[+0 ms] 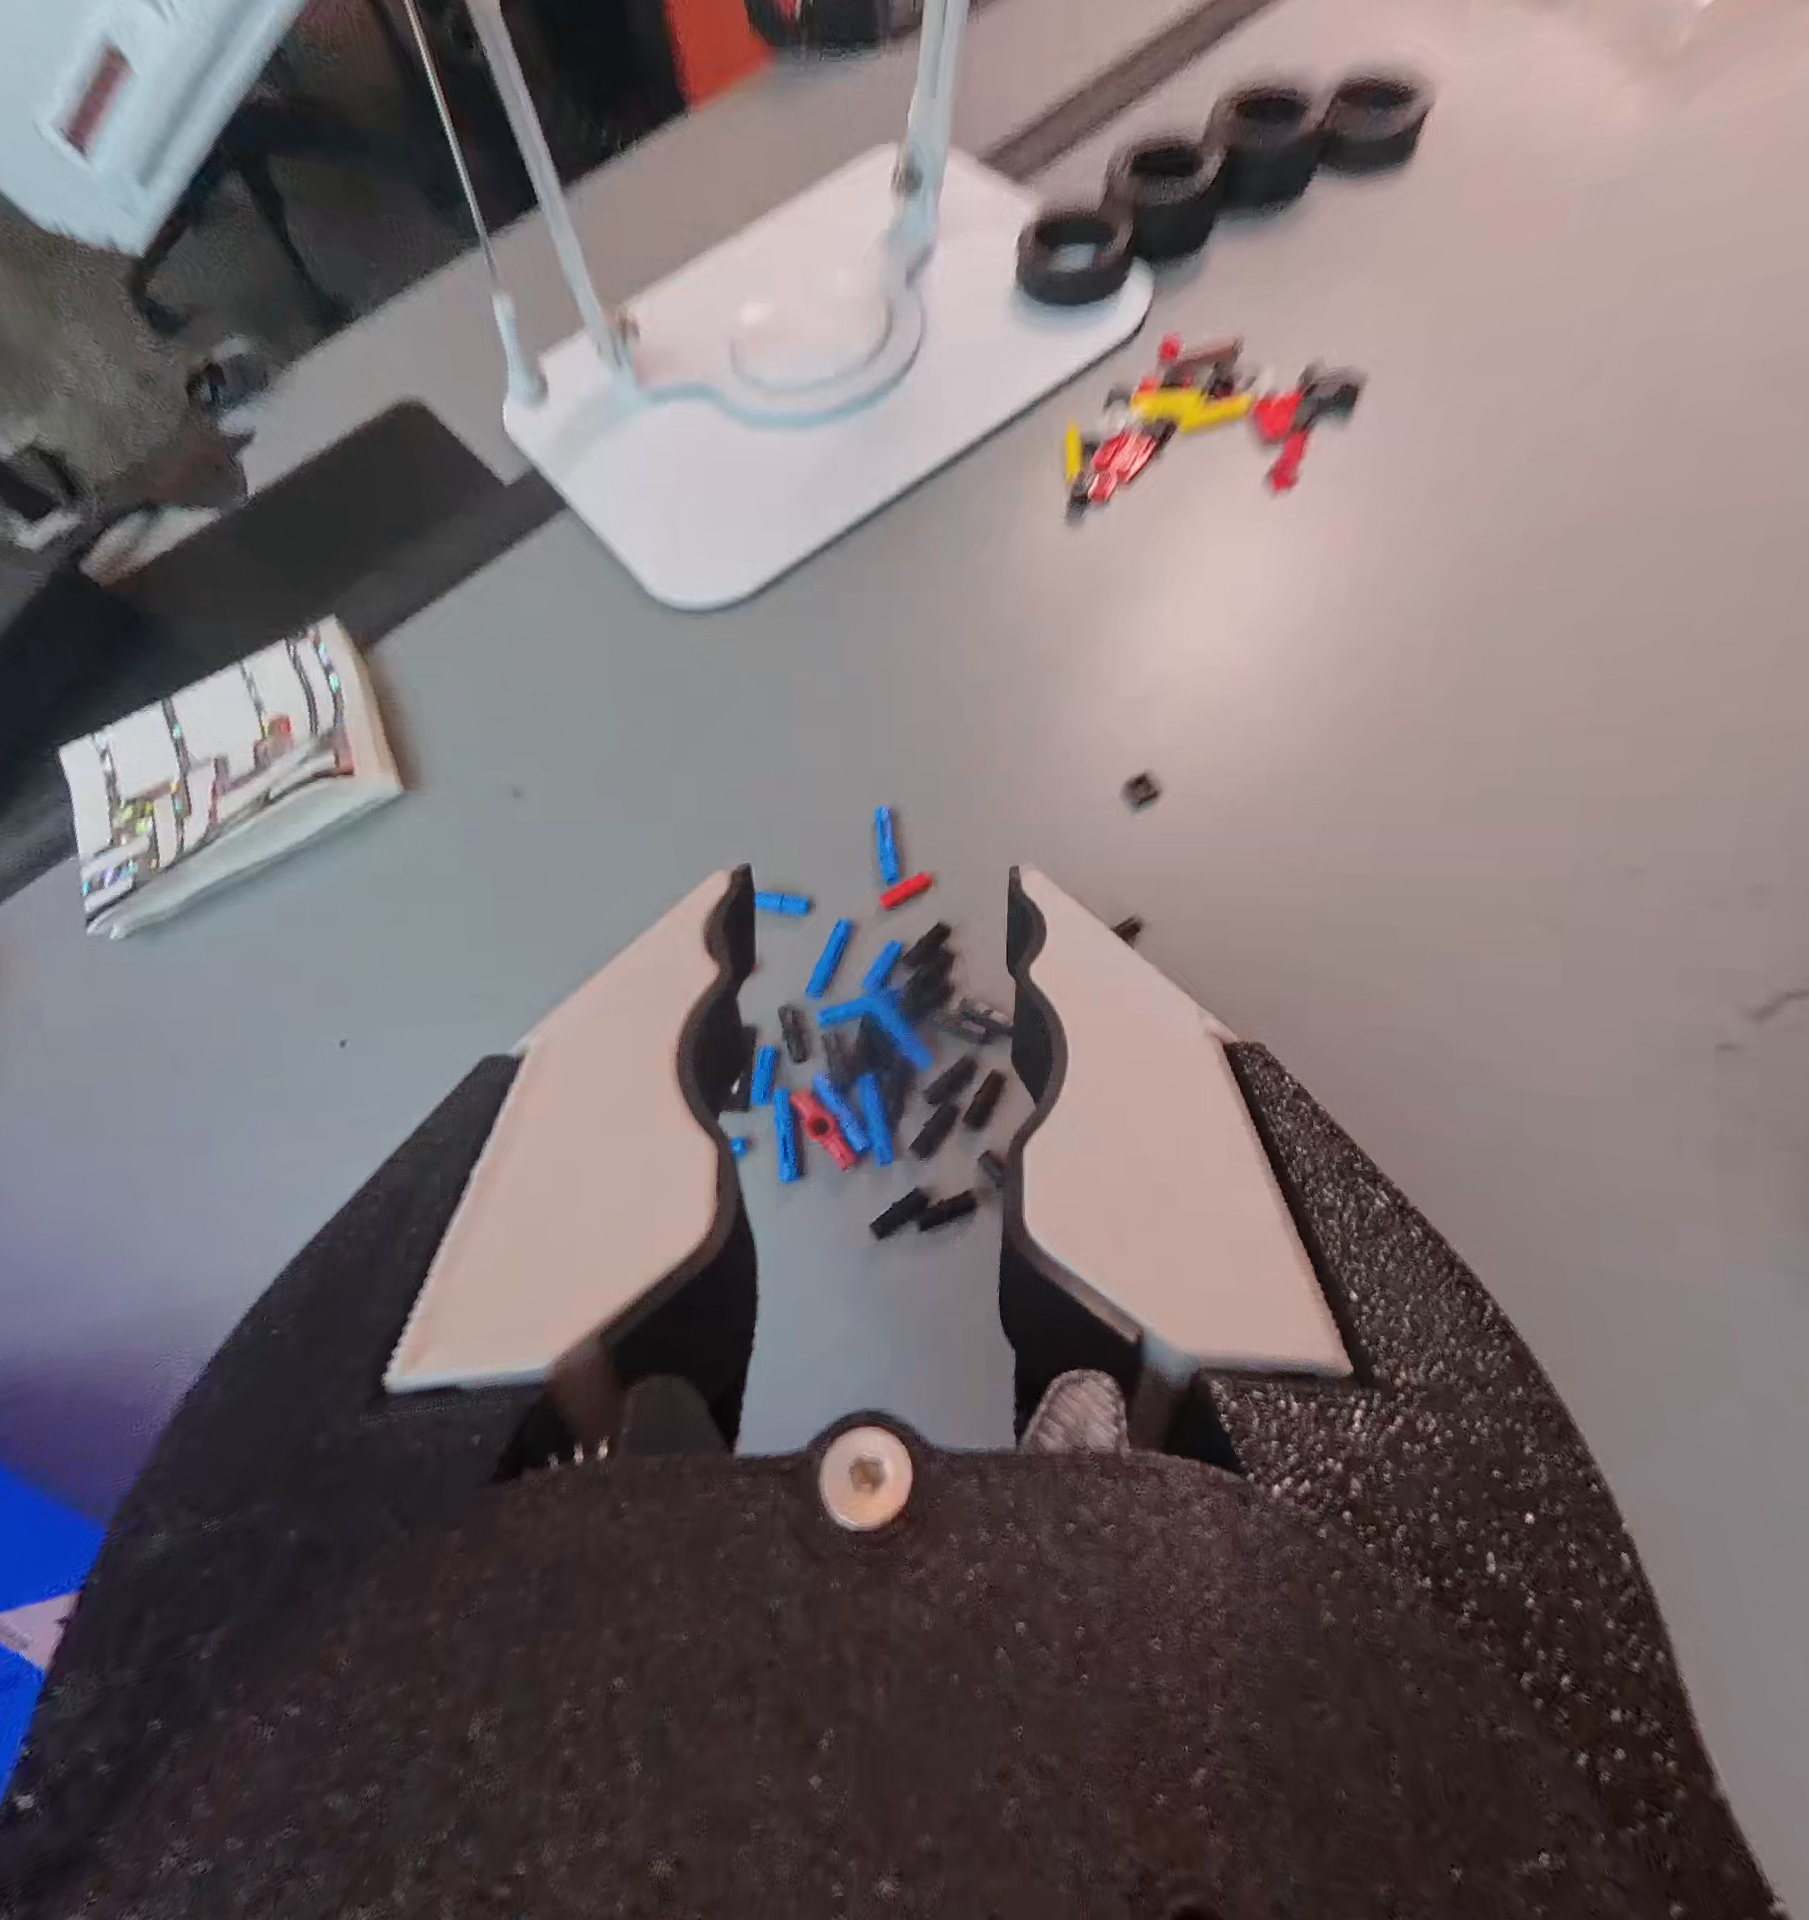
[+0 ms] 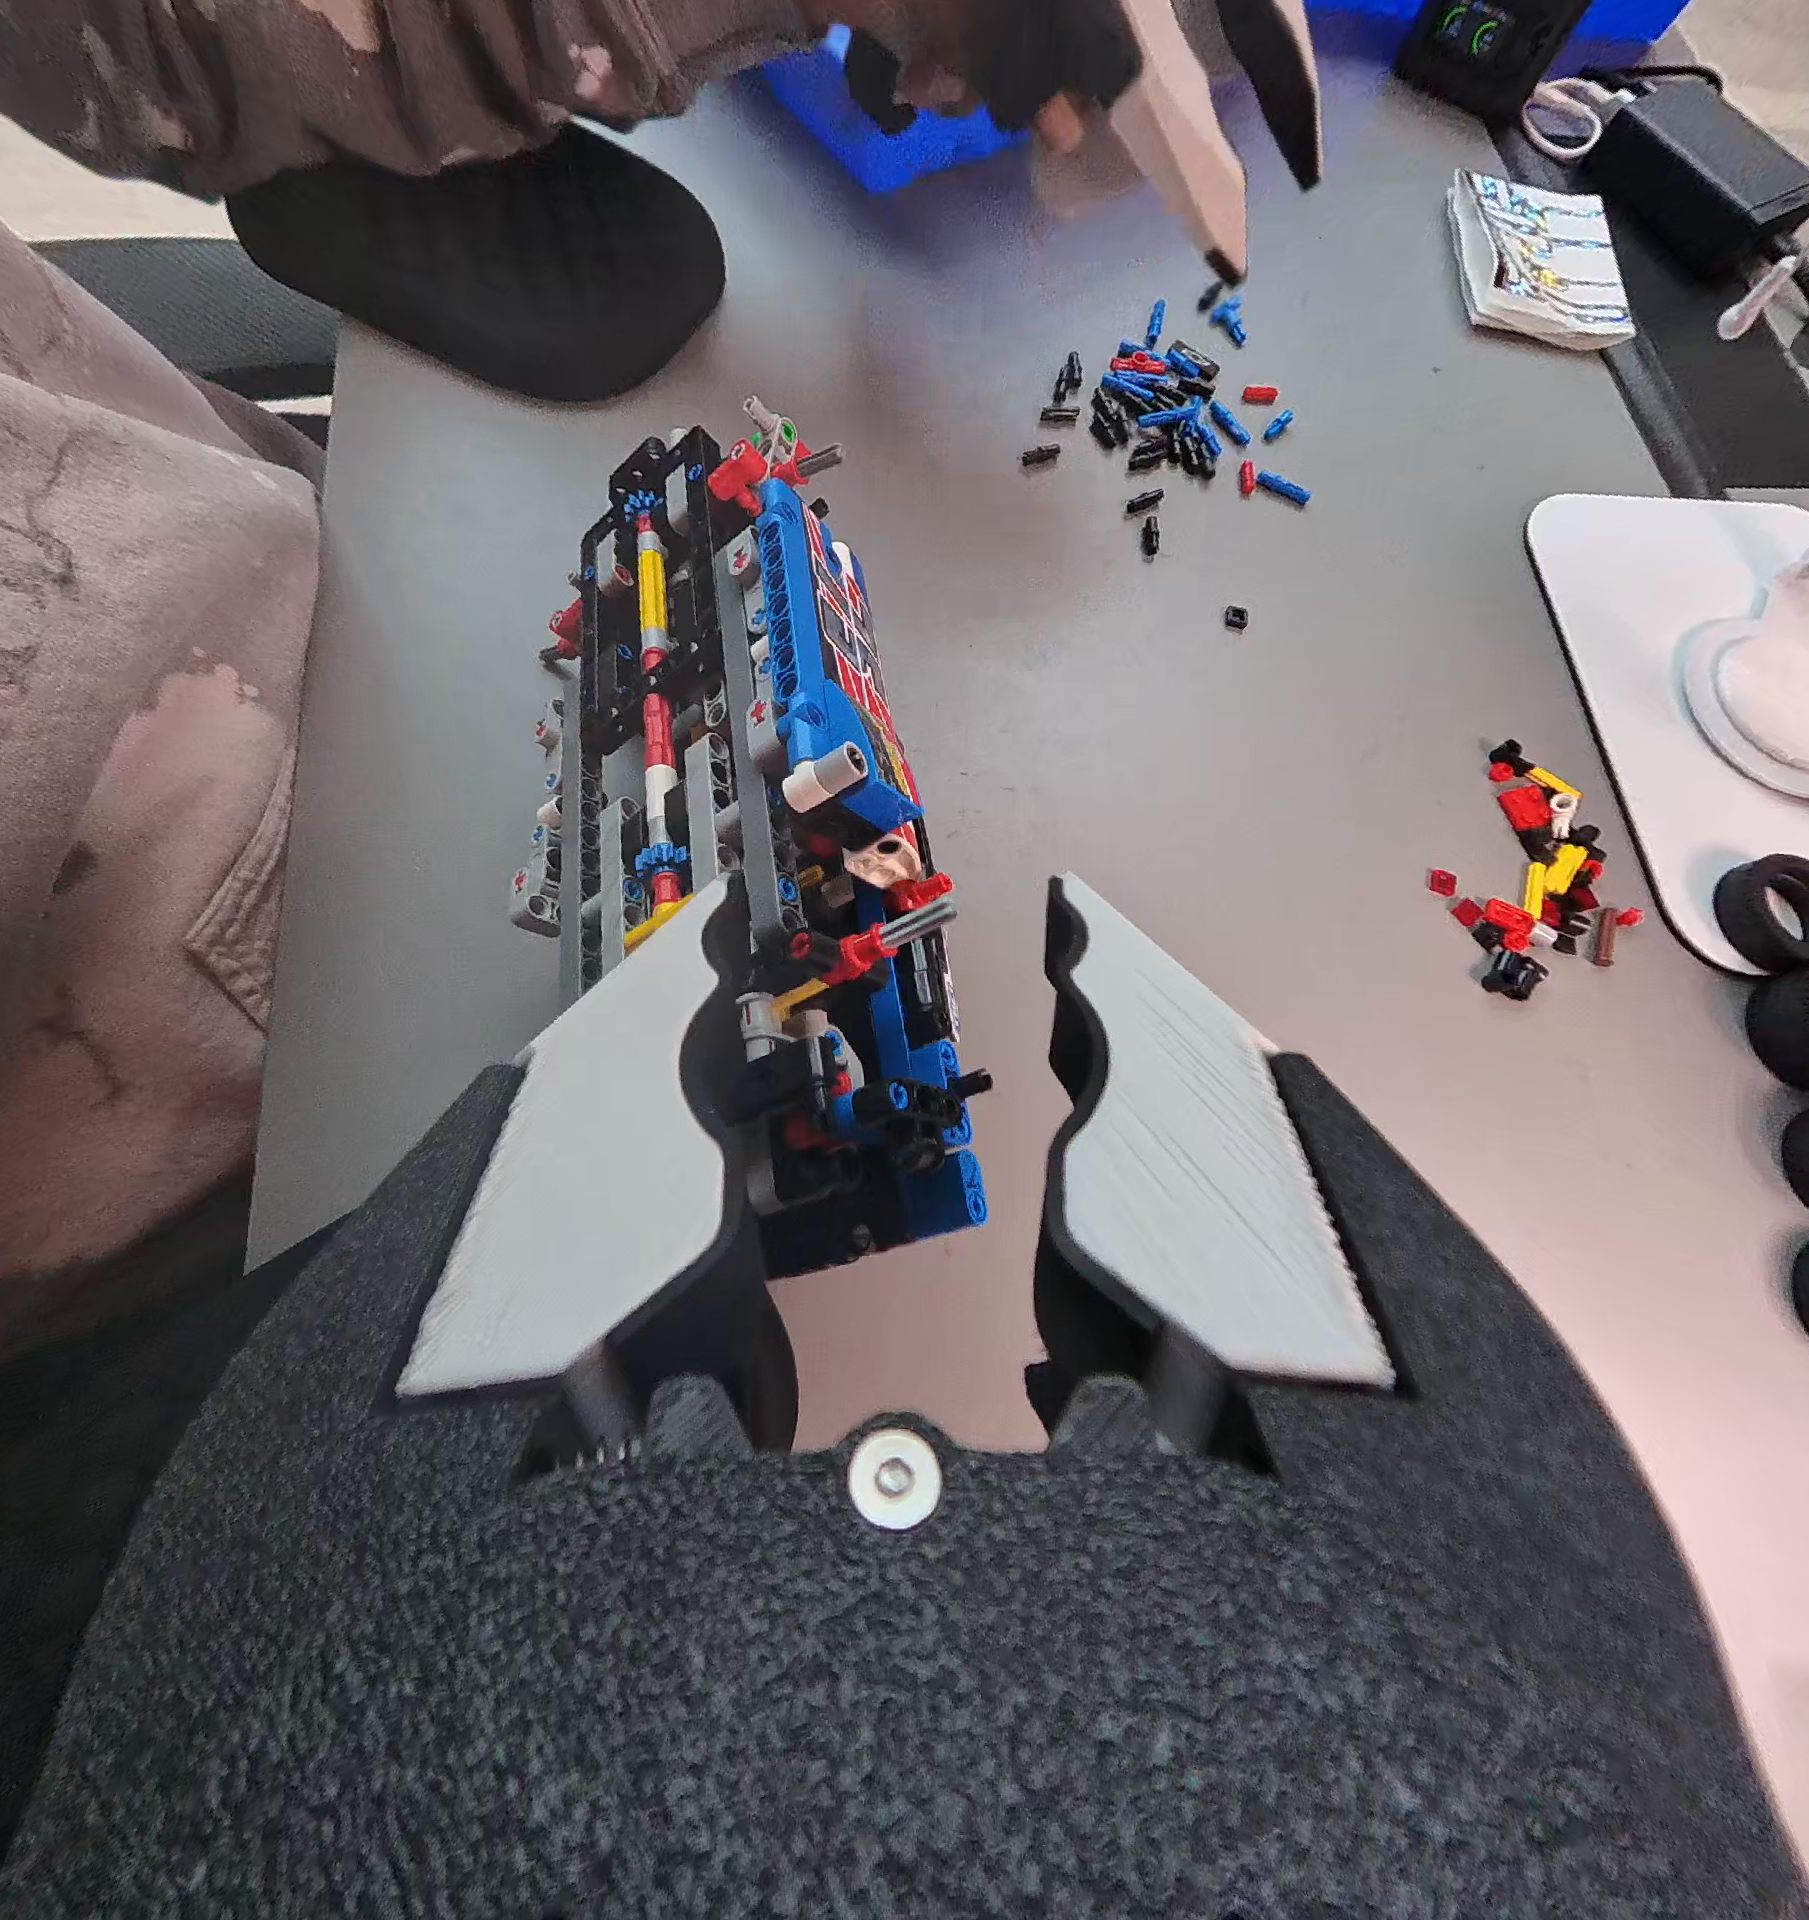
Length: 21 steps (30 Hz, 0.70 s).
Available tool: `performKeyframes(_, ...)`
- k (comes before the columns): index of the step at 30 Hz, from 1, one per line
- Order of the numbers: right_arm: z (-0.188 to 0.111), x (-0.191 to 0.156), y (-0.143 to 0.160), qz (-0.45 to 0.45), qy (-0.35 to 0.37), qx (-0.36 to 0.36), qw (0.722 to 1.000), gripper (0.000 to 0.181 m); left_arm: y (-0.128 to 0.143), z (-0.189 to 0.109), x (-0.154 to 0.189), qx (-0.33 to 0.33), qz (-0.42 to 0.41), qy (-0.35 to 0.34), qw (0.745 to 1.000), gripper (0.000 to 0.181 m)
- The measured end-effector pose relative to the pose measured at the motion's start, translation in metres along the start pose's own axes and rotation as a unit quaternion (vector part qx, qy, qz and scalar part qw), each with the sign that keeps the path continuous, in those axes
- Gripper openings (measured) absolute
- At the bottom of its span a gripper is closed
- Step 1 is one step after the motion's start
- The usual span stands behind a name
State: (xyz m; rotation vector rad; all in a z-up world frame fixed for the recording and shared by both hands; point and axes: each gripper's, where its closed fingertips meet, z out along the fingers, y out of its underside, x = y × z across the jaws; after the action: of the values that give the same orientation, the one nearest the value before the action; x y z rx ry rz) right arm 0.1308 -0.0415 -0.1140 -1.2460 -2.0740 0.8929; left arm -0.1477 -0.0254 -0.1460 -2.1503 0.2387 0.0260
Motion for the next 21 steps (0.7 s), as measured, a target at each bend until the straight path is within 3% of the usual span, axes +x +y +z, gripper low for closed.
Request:
performKeyframes(4,-0.018,0.007,0.008,0.040,0.016,0.010,0.999,0.064,-0.040,-0.050,0.045,0.101,-0.070,0.168,0.978,0.045)
performKeyframes(9,-0.030,0.008,0.038,0.123,0.009,0.005,0.992,0.080,-0.008,-0.079,0.121,0.042,-0.107,0.390,0.913,0.058)
performKeyframes(15,-0.020,-0.004,0.066,0.187,-0.012,0.015,0.982,0.087,0.057,-0.065,0.180,-0.082,-0.025,0.442,0.893,0.077)
performKeyframes(18,-0.011,-0.012,0.066,0.208,-0.036,0.037,0.977,0.082,0.073,-0.058,0.194,-0.120,0.032,0.439,0.890,0.067)
performKeyframes(20,-0.010,-0.017,0.062,0.214,-0.053,0.056,0.974,0.066,0.075,-0.060,0.204,-0.119,0.047,0.458,0.879,0.060)
performKeyframes(21,-0.010,-0.019,0.060,0.216,-0.062,0.064,0.972,0.057,0.073,-0.063,0.207,-0.110,0.055,0.469,0.875,0.048)
